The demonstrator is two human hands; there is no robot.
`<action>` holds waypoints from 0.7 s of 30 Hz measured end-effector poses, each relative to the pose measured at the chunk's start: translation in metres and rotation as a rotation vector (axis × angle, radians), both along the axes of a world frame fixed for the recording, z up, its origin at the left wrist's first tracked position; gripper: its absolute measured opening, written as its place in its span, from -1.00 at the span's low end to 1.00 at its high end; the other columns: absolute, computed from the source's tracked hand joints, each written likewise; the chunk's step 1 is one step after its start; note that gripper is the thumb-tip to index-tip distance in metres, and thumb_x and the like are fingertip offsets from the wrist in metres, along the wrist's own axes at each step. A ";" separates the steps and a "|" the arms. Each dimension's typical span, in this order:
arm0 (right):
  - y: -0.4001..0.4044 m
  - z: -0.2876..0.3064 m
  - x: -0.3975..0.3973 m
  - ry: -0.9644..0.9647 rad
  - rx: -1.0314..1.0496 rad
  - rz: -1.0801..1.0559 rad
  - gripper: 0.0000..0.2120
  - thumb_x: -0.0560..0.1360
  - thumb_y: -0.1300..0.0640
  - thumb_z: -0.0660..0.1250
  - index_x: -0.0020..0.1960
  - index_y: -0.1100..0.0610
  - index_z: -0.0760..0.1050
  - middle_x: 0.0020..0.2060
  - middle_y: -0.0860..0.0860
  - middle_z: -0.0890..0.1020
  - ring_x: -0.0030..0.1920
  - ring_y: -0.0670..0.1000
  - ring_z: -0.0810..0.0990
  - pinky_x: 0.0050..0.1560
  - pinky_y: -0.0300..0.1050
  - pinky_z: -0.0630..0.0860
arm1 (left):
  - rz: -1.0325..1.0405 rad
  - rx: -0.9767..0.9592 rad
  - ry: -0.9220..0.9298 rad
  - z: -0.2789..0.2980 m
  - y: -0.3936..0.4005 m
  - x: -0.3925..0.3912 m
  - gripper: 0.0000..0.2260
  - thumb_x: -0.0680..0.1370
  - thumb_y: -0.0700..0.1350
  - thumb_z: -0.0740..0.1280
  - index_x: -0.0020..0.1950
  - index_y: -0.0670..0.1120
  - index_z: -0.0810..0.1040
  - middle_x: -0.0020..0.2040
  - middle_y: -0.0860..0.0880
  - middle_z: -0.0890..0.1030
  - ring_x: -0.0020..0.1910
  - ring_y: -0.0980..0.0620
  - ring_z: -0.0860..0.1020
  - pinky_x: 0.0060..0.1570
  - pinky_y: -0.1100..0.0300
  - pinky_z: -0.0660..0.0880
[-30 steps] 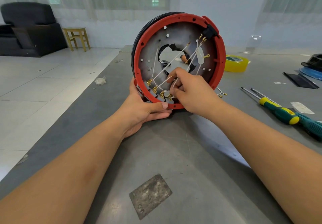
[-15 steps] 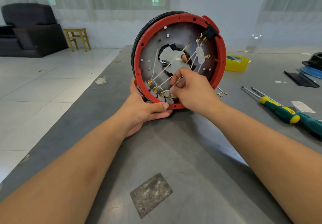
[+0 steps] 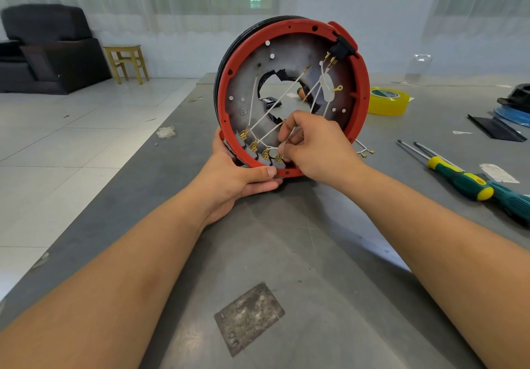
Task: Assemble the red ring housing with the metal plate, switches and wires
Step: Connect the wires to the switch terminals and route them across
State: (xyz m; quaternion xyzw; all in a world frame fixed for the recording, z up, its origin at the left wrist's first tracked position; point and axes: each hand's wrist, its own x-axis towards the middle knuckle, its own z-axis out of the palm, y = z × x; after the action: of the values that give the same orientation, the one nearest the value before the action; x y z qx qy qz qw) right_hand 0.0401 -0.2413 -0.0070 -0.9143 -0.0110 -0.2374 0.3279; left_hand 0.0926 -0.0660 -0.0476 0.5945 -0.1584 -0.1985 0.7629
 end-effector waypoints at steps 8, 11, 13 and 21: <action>0.001 -0.002 0.002 -0.008 -0.089 -0.003 -0.85 0.50 0.18 0.45 -0.10 -0.04 0.53 -0.31 -0.09 0.63 -0.17 -0.20 0.58 -0.26 -0.40 0.48 | 0.023 -0.020 -0.006 -0.002 -0.001 0.001 -0.05 0.38 -0.53 0.53 0.52 0.20 0.26 0.31 -0.23 0.62 0.01 -0.30 0.75 -0.13 -0.07 0.72; 0.002 -0.002 0.002 0.002 -0.157 0.000 -0.83 0.50 0.17 0.44 -0.11 -0.06 0.51 -0.30 -0.11 0.61 -0.25 -0.16 0.59 -0.34 -0.44 0.43 | 0.021 -0.030 -0.010 -0.002 0.000 0.001 -0.07 0.37 -0.52 0.55 0.51 0.20 0.28 0.29 -0.21 0.64 0.02 -0.29 0.75 -0.12 -0.09 0.72; 0.002 -0.003 0.002 -0.003 -0.171 -0.002 -0.82 0.51 0.17 0.44 -0.11 -0.08 0.50 -0.30 -0.12 0.61 -0.27 -0.16 0.60 -0.34 -0.41 0.44 | 0.022 -0.032 -0.009 -0.003 0.000 0.002 -0.06 0.37 -0.51 0.55 0.51 0.21 0.28 0.29 -0.21 0.64 0.02 -0.28 0.75 -0.10 -0.11 0.72; 0.004 -0.022 -0.001 -0.151 -0.077 0.016 -0.60 0.54 0.22 0.38 0.28 -0.10 0.40 -0.26 -0.12 0.61 -0.24 -0.13 0.63 -0.13 -0.01 0.64 | 0.033 -0.086 0.024 -0.003 0.000 0.004 -0.03 0.36 -0.52 0.56 0.50 0.24 0.25 0.31 -0.22 0.62 0.03 -0.30 0.74 -0.09 -0.12 0.71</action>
State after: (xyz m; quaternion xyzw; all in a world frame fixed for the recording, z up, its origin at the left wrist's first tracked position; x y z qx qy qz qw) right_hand 0.0393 -0.2373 -0.0295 -0.9057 -0.0522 -0.3022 0.2926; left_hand 0.0968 -0.0659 -0.0510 0.5613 -0.1476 -0.1861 0.7927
